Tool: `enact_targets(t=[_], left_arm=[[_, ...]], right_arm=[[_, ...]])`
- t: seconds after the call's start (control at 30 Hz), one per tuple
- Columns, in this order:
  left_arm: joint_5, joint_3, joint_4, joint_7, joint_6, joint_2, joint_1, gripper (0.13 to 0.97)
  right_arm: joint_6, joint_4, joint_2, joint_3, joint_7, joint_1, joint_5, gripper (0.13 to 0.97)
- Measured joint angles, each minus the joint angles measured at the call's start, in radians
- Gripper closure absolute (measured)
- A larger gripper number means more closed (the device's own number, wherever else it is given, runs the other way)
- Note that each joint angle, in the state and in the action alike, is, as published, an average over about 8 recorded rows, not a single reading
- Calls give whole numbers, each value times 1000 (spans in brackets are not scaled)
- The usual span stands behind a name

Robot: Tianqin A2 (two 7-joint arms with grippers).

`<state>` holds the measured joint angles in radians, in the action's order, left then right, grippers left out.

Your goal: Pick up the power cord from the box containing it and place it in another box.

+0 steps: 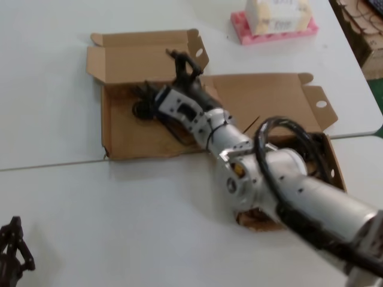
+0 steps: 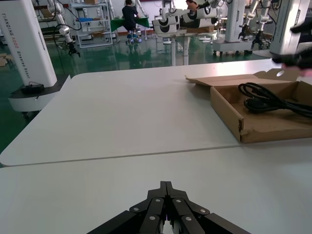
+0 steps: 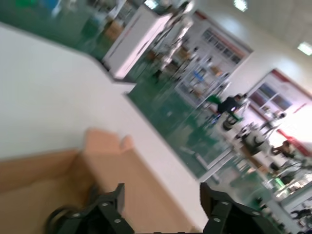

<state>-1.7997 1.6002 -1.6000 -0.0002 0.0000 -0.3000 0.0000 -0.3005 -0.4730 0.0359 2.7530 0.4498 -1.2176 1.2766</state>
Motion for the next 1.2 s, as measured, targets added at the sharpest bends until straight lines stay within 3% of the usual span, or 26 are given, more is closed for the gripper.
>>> enact_targets(t=[0.47, 0.8, 0.93, 1.2], left_arm=[[0, 0, 0, 0, 0, 0, 0, 934], [0, 0, 0, 0, 0, 0, 0, 907], [0, 0, 0, 0, 0, 0, 0, 890], [0, 0, 0, 0, 0, 0, 0, 780]], right_arm=[[-170, -489, 322, -11, 0, 4, 197, 372], [-148, -556, 335, -91, 0, 90, 228, 210], [-124, -586, 331, -146, 0, 149, 244, 183], [-74, -650, 323, -266, 0, 275, 277, 137]])
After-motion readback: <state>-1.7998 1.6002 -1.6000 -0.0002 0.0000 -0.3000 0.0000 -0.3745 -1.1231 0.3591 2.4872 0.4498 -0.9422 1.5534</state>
